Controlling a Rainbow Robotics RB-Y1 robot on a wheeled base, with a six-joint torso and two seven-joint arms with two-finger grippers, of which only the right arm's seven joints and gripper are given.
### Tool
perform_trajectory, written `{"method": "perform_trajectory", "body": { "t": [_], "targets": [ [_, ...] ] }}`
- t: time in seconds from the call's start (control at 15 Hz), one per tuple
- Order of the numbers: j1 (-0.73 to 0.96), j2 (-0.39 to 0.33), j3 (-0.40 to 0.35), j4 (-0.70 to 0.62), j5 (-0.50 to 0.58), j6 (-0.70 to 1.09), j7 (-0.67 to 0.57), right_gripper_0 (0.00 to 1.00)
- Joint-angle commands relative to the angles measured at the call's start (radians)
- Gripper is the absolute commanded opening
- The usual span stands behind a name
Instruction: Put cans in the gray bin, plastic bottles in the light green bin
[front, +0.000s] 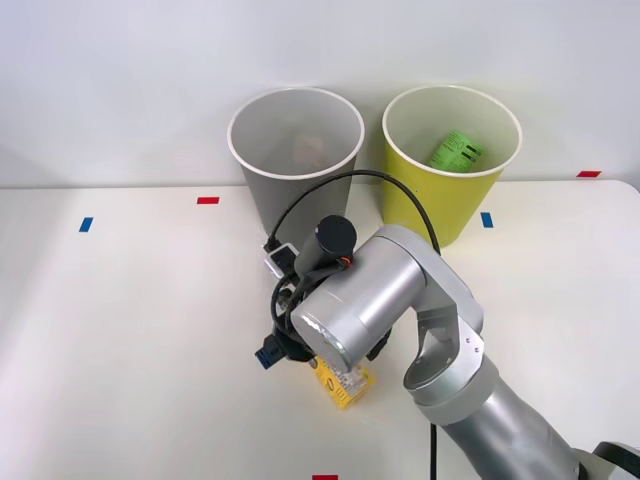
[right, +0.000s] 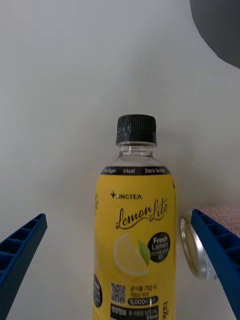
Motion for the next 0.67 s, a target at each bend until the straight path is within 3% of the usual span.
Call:
{"method": "perform_trajectory", "body": {
  "t": [0.07,0.67],
  "targets": [
    [-0.008,0.015,-0.001,0.027,0.017,-0.029,0.002,1.00],
    [-0.014,0.029,0.001,0.076,0.054,-0.029,0.006,1.00]
  ]
}}
